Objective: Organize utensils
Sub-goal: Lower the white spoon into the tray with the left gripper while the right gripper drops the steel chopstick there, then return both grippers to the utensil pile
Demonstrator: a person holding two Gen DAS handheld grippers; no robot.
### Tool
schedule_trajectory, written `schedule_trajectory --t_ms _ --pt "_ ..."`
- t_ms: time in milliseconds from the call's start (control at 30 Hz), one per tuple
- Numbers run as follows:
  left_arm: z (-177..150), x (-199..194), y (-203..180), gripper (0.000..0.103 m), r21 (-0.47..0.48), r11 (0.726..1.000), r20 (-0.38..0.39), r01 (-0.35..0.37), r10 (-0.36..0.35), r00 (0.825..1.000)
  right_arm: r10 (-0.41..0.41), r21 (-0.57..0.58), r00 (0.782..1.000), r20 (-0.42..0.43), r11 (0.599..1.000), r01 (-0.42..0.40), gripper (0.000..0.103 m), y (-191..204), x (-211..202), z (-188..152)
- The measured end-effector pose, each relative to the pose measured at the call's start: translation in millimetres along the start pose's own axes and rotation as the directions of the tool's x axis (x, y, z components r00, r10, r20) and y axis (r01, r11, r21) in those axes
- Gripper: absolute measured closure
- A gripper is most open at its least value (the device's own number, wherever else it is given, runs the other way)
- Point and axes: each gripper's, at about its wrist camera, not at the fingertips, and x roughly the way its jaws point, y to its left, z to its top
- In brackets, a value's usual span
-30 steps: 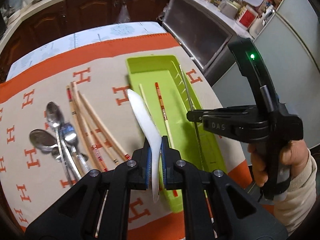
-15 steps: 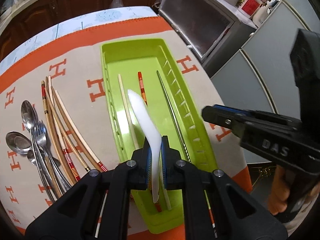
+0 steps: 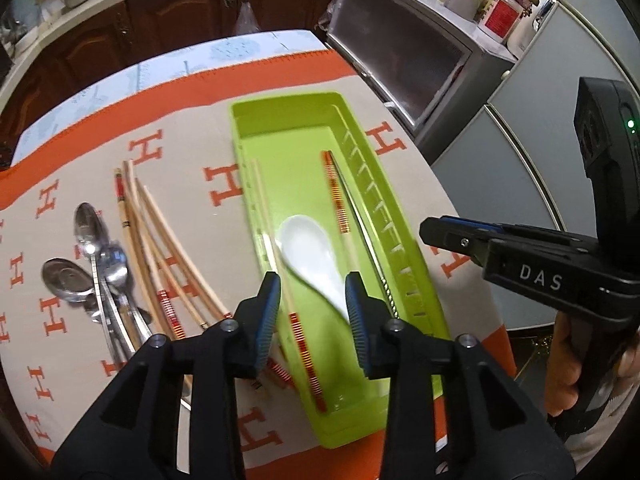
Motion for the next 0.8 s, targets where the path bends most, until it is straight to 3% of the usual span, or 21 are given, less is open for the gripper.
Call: schedule_trajectory --t_ms 433,800 --pt "-30.1 -41.3 43.5 0.072 -0.026 0.994 0.065 -0.104 0.105 0.992 0.003 -0.08 1.0 -0.018 0.997 -0.005 0.087 38.4 0.0 -13.4" --pt "-61.7 -69.0 137.4 0.072 -0.19 0.971 0.06 -0.147 0.161 0.985 -0.001 -0.18 0.998 -0.055 0.984 -0.009 0.087 89.8 6.3 -20.9"
